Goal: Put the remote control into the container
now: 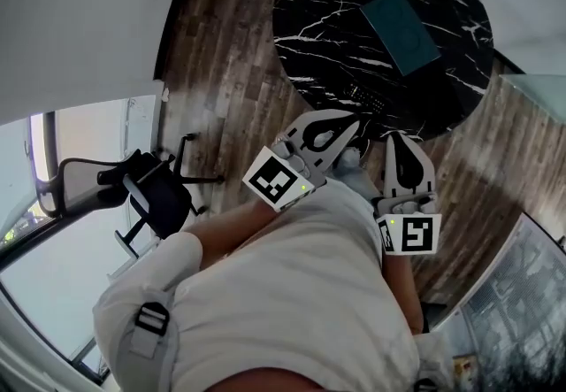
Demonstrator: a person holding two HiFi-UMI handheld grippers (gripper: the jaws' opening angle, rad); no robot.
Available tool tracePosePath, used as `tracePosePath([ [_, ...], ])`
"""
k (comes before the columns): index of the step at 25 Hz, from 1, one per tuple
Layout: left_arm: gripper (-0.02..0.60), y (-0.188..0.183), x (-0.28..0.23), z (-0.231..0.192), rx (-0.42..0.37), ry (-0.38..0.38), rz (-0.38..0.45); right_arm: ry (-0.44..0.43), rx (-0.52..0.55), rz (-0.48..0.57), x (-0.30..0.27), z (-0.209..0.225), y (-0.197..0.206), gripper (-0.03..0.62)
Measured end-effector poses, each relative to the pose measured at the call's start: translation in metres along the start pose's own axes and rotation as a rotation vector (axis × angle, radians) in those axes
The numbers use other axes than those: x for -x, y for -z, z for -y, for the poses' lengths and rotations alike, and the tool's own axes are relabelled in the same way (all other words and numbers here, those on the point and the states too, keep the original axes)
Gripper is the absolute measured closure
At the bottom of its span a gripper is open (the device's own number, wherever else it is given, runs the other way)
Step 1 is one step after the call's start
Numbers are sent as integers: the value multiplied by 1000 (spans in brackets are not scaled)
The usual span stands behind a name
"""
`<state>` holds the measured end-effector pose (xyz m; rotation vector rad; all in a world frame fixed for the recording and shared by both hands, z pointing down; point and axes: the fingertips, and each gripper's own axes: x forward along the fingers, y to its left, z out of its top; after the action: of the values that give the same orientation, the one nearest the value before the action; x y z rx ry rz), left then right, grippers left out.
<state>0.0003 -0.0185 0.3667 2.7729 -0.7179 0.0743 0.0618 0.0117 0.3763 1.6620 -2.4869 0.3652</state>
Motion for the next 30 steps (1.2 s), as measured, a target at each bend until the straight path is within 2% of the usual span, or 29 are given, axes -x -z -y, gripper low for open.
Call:
tracePosePath([
  [3, 580, 31, -6, -11, -24, 3, -63, -44, 61, -81, -17, 1, 25, 583],
  [6, 580, 58, -11, -24, -8, -1, -103, -61, 140, -178, -34, 3, 49, 579],
  [9, 580, 78, -16, -36, 0, 3, -139, -98, 232, -297, -52, 5, 83, 517],
  [14, 580, 109, -29, -54, -2, 9, -187, -149, 389, -487, -81, 11, 151, 462],
  [19, 580, 147, -42, -74, 112, -3, -248, -179, 516, -655, -108, 19, 215, 391],
  [24, 580, 184, -51, -93, 187, -20, -307, -216, 619, -795, -128, 28, 270, 376],
  [30, 580, 218, -64, -106, 193, -22, -372, -268, 671, -943, -140, 41, 322, 368],
])
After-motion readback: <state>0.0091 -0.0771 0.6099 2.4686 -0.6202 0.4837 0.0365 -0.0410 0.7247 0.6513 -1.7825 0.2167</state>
